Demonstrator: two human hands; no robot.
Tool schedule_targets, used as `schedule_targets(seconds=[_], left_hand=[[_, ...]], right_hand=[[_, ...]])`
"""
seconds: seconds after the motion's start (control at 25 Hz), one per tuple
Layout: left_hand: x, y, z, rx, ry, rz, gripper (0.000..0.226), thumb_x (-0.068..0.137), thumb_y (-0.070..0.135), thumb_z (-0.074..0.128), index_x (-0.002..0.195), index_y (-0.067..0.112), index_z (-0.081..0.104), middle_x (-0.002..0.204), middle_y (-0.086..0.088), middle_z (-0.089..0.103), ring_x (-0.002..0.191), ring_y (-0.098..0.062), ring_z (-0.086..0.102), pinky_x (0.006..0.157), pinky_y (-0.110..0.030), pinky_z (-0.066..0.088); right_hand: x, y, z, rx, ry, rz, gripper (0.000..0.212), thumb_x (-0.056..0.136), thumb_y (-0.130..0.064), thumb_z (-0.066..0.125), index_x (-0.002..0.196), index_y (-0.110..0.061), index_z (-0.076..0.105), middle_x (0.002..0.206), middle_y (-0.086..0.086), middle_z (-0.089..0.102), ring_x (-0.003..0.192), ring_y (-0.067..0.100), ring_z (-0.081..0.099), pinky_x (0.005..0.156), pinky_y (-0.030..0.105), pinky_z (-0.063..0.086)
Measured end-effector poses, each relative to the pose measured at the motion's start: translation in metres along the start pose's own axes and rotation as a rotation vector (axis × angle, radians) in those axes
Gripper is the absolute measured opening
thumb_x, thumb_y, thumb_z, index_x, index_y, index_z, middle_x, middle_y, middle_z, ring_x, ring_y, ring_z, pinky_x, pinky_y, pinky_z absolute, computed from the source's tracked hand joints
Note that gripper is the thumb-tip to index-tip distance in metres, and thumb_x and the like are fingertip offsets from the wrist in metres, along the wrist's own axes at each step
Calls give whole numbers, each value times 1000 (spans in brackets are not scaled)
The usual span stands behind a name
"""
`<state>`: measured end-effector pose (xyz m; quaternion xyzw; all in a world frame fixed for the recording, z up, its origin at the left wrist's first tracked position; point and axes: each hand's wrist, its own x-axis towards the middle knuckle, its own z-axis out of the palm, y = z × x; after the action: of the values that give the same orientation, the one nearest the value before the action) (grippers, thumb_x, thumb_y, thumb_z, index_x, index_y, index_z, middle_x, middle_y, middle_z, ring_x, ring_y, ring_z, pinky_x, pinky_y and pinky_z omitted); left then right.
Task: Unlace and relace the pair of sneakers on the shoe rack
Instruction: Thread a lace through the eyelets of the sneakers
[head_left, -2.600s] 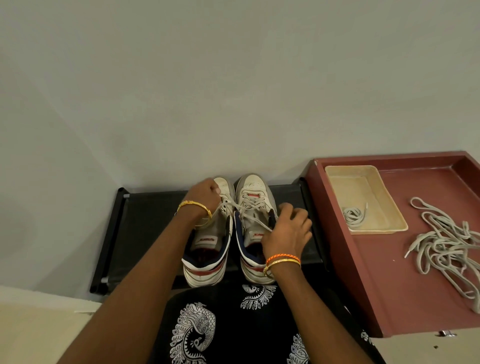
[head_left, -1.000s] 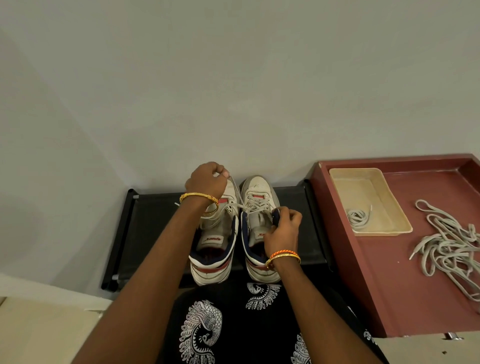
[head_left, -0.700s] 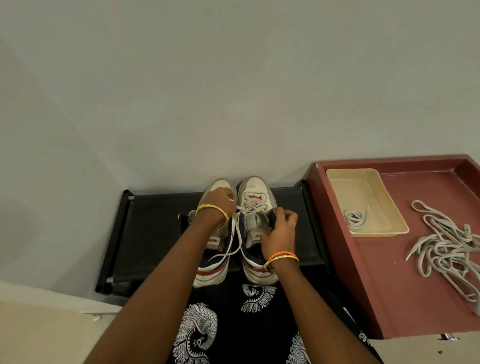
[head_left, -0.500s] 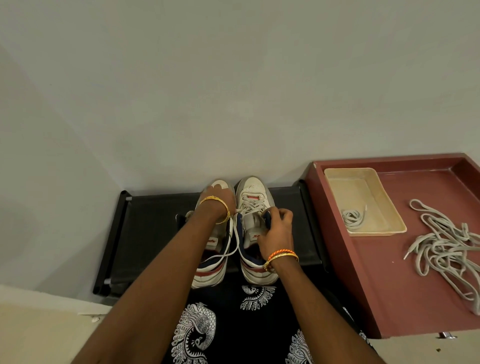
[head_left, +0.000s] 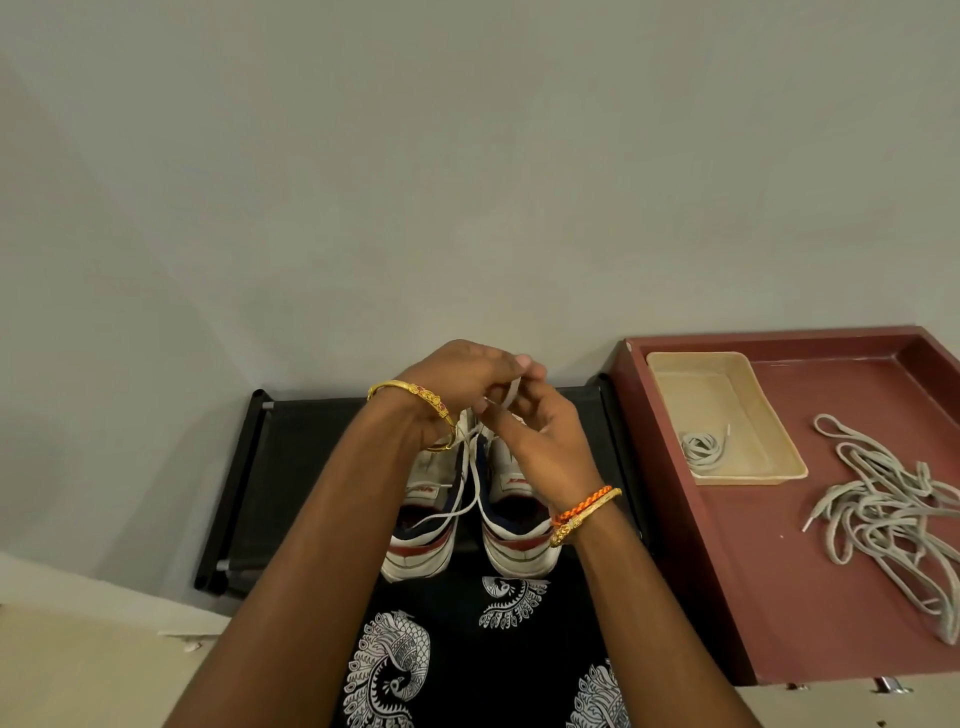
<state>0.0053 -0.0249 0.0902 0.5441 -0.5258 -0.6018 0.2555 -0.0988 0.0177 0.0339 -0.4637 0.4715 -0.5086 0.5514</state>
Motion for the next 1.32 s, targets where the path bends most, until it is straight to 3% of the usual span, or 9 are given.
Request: schedule_targets(seconds=[0.08,0.16,0.24,0.72,0.88,1.0,1.12,1.2,1.32], left_hand=[[-12,5,0,-110,64,36,20,94,18,53,97,8,70,60,12,66,64,-6,57,60,-17,45],[-19,3,-4,-225,187,19,17,91,21,57,94,15,73,89,7,71,102,-18,59,88,-32,49],[-25,-5,-9,-301,294,-21,13,89,27,61,87,27,73,115,4,63,123,-20,47,95,-38,39],[-44,-45,-17,-520,652,-83,26,89,21,61,114,15,67,106,5,57,104,-14,50,90,-31,38],[-39,-62,-20,-200,999,-165,79,78,30,74,141,7,34,143,-14,35,128,-29,40,104,-42,37],[-23,-63,1,266,737,149,62,85,38,64,140,21,40,144,-4,41,135,-21,34,111,-49,30],[5,-65,23,342,373,216,20,91,38,56,101,28,70,91,10,71,98,-14,64,96,-44,46],[24,-74,27,370,398,154,16,89,35,60,90,25,73,76,9,71,85,-16,66,91,-45,47],[46,-86,28,604,468,36,18,88,34,61,99,26,73,99,1,72,100,-22,61,100,-46,39]], right_hand=[[-5,-16,0,4,11,-70,13,91,-2,57,98,-10,65,80,-2,70,78,4,66,74,18,52],[-10,-25,-12,-4,45,-104,15,91,-1,55,91,-9,67,65,-7,68,64,1,63,68,15,52],[-15,-30,-30,-36,93,-95,12,89,-1,58,93,-2,69,63,-6,66,56,-1,59,62,12,51],[-13,-8,-89,-252,271,28,16,85,0,64,82,-14,72,61,-8,67,58,3,60,60,13,52],[-3,-11,-79,-200,135,65,19,87,8,57,88,-8,67,66,-6,70,61,3,68,61,14,54],[11,-16,-65,-322,17,43,8,85,0,64,88,-5,68,66,-2,71,62,7,66,62,19,55],[27,-10,-51,-600,23,-31,2,82,-14,71,83,-13,73,79,9,70,73,14,61,72,27,51],[37,3,-50,-660,98,20,2,82,-16,71,80,-15,71,82,8,68,75,14,59,72,28,49],[50,30,-52,-777,70,284,15,84,-21,69,94,-10,68,93,7,67,90,20,62,75,27,48]])
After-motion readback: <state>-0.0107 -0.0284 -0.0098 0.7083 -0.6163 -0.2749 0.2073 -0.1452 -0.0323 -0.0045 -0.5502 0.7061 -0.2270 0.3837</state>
